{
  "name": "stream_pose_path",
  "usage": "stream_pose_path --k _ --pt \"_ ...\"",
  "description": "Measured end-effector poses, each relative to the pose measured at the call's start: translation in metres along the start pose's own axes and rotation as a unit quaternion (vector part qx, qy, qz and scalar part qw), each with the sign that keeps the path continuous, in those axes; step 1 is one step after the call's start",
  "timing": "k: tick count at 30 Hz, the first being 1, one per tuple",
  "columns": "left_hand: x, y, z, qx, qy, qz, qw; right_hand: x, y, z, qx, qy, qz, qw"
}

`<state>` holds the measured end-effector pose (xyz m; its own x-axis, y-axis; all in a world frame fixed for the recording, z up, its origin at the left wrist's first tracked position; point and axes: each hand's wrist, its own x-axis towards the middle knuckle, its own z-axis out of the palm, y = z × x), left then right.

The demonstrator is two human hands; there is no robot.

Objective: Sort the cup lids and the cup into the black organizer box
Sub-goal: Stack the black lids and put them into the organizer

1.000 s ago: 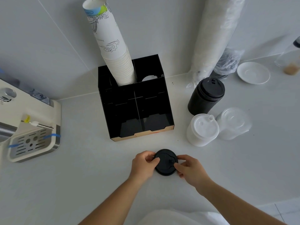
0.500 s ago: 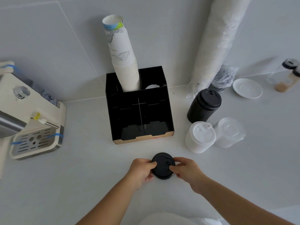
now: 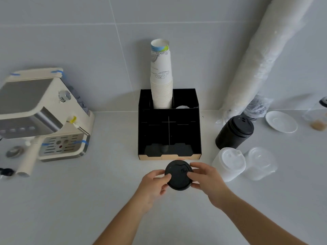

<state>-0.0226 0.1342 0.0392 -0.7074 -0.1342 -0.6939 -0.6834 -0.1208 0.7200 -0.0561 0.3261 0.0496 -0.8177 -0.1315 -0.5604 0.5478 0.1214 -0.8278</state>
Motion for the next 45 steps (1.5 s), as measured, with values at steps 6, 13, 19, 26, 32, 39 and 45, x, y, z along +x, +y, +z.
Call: stream_pose_path --k 6,13,19,26,32,39,45 --pt "-0.017 0.018 -0.027 -0.027 -0.023 0.064 0.997 -0.002 -0.034 0.010 -0.088 -0.046 -0.060 0.993" --pt "-0.026 0.037 -0.047 -0.026 -0.047 0.113 0.992 0.005 -0.068 0.022 -0.183 -0.083 -0.120 0.972" --pt "-0.025 0.050 -0.048 -0.116 -0.008 0.141 0.983 0.018 -0.091 0.030 -0.141 -0.071 -0.142 0.977" --pt "-0.016 0.051 -0.041 -0.153 0.047 0.144 0.977 0.035 -0.095 0.044 -0.145 -0.071 -0.109 0.981" --pt "-0.001 0.057 -0.038 -0.183 0.120 0.133 0.967 0.061 -0.097 0.056 -0.159 -0.043 -0.102 0.981" --pt "0.017 0.066 -0.037 -0.112 0.082 0.053 0.989 0.098 -0.094 0.074 -0.260 -0.006 -0.102 0.960" --pt "0.050 0.068 -0.046 -0.200 0.028 0.004 0.979 0.128 -0.091 0.091 -0.226 -0.009 -0.033 0.974"
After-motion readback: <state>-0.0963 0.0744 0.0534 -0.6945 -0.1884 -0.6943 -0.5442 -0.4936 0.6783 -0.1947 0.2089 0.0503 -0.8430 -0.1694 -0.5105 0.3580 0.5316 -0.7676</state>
